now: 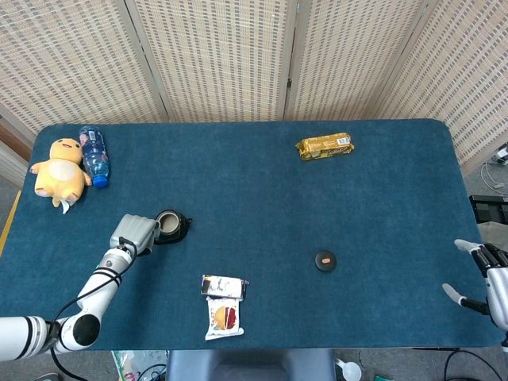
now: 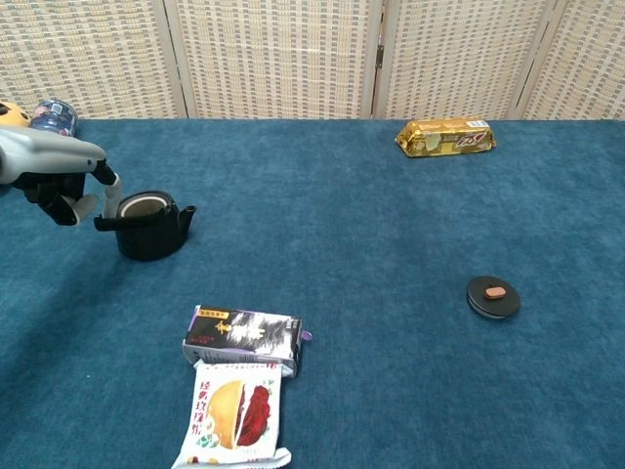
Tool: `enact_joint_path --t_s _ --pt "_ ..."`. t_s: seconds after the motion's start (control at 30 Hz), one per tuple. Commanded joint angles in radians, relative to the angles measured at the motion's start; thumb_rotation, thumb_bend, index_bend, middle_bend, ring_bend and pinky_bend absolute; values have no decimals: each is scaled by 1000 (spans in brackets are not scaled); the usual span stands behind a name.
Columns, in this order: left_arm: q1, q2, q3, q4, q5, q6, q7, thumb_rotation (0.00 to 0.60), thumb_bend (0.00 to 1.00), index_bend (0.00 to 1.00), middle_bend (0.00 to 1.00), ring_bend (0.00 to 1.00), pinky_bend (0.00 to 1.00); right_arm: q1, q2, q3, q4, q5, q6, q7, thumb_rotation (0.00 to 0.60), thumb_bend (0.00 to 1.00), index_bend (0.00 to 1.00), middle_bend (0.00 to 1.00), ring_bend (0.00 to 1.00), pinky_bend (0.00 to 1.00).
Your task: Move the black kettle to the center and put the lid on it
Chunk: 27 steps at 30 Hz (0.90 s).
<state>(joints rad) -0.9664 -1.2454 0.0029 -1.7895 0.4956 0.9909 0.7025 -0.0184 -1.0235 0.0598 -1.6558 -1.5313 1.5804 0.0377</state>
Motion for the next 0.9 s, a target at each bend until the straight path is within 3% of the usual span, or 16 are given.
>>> enact_joint_path --t_s 0.03,0.3,0.47,0.6,0.77,0.83,0.9 --pt "8 3 -2 -1 23 -5 -18 600 692 364 1000 868 924 1 0 0 0 0 -2 -1 600 14 263 324 243 273" --pt "34 16 -14 -18 102 -10 -78 600 686 263 1000 844 914 1 1 0 -1 1 -2 -1 600 13 263 324 243 273" --pt "75 32 -28 -53 213 33 -140 600 623 242 956 677 882 0 1 -1 0 -1 0 2 600 14 263 324 243 273" --pt "92 59 -24 -97 282 44 -154 600 620 260 722 628 883 0 0 -1 0 -1 -1 0 600 14 263 324 243 273" --pt "106 93 -23 -141 343 27 -182 600 625 249 406 362 674 1 0 -1 0 -2 -2 -1 600 14 263 324 243 273" --pt "104 111 -18 -153 358 -3 -192 600 714 214 290 257 554 0 0 -1 0 -1 -1 0 600 14 263 324 243 273" --pt "97 133 -11 -163 364 -40 -192 600 829 167 217 196 506 1 0 -1 1 -1 -1 2 600 14 263 324 243 273"
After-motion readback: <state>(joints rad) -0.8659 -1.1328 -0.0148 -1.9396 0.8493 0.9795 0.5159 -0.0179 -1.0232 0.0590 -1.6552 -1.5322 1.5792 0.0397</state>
